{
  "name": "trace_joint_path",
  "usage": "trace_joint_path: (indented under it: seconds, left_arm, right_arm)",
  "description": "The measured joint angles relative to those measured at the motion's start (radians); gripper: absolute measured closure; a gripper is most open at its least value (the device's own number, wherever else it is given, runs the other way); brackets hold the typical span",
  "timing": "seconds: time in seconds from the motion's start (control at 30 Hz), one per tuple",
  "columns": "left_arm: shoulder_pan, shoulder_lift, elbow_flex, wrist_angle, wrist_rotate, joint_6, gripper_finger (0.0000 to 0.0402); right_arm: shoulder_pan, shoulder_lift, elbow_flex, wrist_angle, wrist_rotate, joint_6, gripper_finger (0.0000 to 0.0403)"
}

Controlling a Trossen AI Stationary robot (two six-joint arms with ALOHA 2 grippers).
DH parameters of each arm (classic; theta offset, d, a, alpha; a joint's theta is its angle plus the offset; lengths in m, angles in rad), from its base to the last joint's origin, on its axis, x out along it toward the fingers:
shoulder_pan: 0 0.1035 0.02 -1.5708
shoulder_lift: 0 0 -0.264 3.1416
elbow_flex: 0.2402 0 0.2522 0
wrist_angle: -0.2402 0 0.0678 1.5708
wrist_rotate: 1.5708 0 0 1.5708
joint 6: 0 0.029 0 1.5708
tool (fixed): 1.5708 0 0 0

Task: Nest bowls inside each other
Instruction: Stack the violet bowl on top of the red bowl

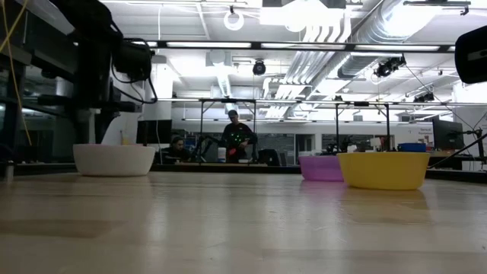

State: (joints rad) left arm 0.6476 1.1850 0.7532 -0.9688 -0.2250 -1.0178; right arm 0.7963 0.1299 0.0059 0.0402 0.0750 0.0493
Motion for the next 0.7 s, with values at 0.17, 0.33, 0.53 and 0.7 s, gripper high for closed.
trace_joint_path:
  seconds: [0.17,0.33,0.53,0.7]
  left_arm:
    - [0.000,-0.056,0.000,0.040,0.014,0.001,0.0279]
    - [0.000,-0.129,0.000,0.037,0.018,0.022,0.0278]
    - [0.000,-0.203,0.000,0.033,0.017,0.045,0.0277]
    - [-0.002,-0.221,0.000,0.085,0.019,0.068,0.0278]
  right_arm:
    - [0.000,0.000,0.000,0.000,0.000,0.000,0.0270]
    - [0.000,0.000,0.000,0.000,0.000,0.000,0.0270]
    - [0.000,0.000,0.000,0.000,0.000,0.000,0.0270]
    - [0.000,0.000,0.000,0.000,0.000,0.000,0.0270]
